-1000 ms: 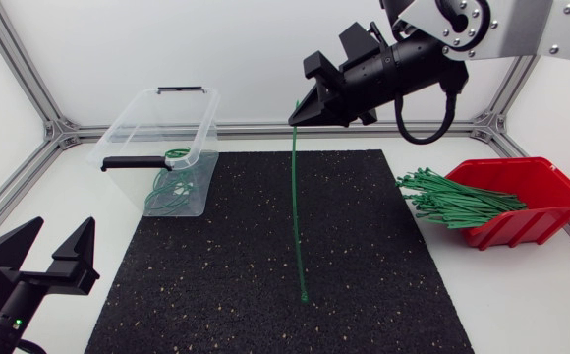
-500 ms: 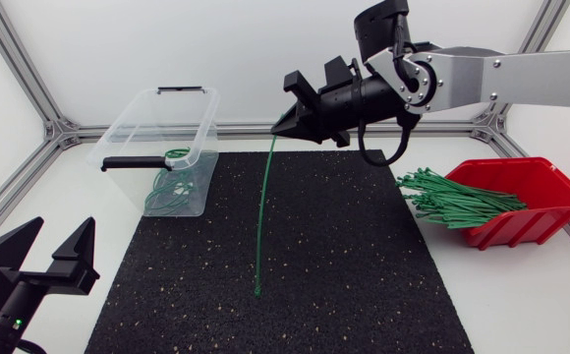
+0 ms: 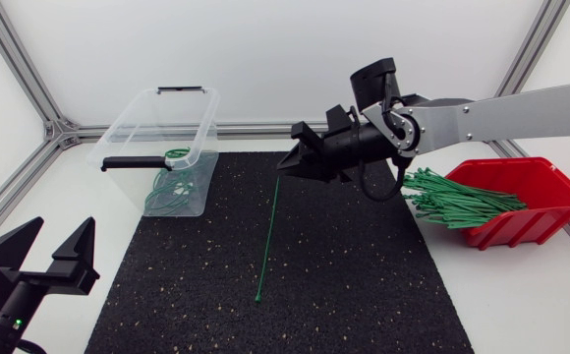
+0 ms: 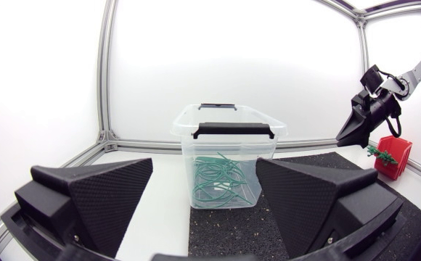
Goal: Take a green cable tie from the red box, thread the tail through the head to close it, then place it in the transparent bin on the left.
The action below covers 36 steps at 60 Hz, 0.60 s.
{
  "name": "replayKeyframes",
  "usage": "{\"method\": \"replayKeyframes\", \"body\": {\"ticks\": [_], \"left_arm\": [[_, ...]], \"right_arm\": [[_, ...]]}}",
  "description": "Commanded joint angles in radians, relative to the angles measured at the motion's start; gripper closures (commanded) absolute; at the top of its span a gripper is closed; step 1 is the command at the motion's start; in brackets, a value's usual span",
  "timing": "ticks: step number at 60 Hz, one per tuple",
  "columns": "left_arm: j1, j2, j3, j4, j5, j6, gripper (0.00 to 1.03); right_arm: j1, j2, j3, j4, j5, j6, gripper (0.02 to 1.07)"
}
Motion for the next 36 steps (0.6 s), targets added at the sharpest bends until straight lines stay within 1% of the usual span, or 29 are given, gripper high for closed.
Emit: {"method": "replayKeyframes", "body": {"ticks": [1,3,6,10,16,17,20,23,26,30,33,36], "left_arm": [[-0.004,-0.001,-0.039,-0.025,0.005,-0.016,0.04],[-0.004,-0.001,-0.039,-0.025,0.005,-0.016,0.04],[-0.004,-0.001,-0.039,-0.025,0.005,-0.016,0.04],[-0.004,-0.001,-0.039,-0.025,0.005,-0.016,0.04],[-0.004,-0.001,-0.039,-0.025,0.005,-0.016,0.04],[-0.004,-0.001,-0.039,-0.025,0.005,-0.016,0.04],[-0.004,-0.001,-0.039,-0.025,0.005,-0.016,0.04],[-0.004,-0.001,-0.039,-0.025,0.005,-0.016,0.04],[-0.004,-0.001,-0.039,-0.025,0.005,-0.016,0.04],[-0.006,-0.001,-0.039,-0.025,0.005,-0.016,0.04],[-0.006,-0.001,-0.039,-0.025,0.005,-0.016,0.04],[-0.006,-0.001,-0.039,-0.025,0.005,-0.016,0.04]], "right_arm": [[-0.032,-0.081,-0.052,0.003,0.004,-0.065,0.57],[-0.042,-0.109,-0.063,-0.009,0.011,-0.096,0.51],[-0.048,-0.141,-0.069,-0.029,0.031,-0.148,0.51],[-0.047,-0.184,-0.072,-0.056,0.063,-0.261,0.51],[-0.028,-0.194,-0.028,-0.158,0.097,-0.458,0.50],[-0.022,-0.198,-0.023,-0.170,0.103,-0.487,0.49],[-0.005,-0.208,-0.006,-0.216,0.123,-0.568,0.42],[0.028,-0.213,0.020,-0.294,0.189,-0.685,0.36],[0.057,-0.216,0.041,-0.359,0.223,-0.804,0.31],[0.094,-0.217,0.055,-0.412,0.278,-0.948,0.31],[0.120,-0.217,0.058,-0.440,0.323,-1.021,0.30],[0.149,-0.211,0.061,-0.457,0.359,-1.063,0.26]]}}
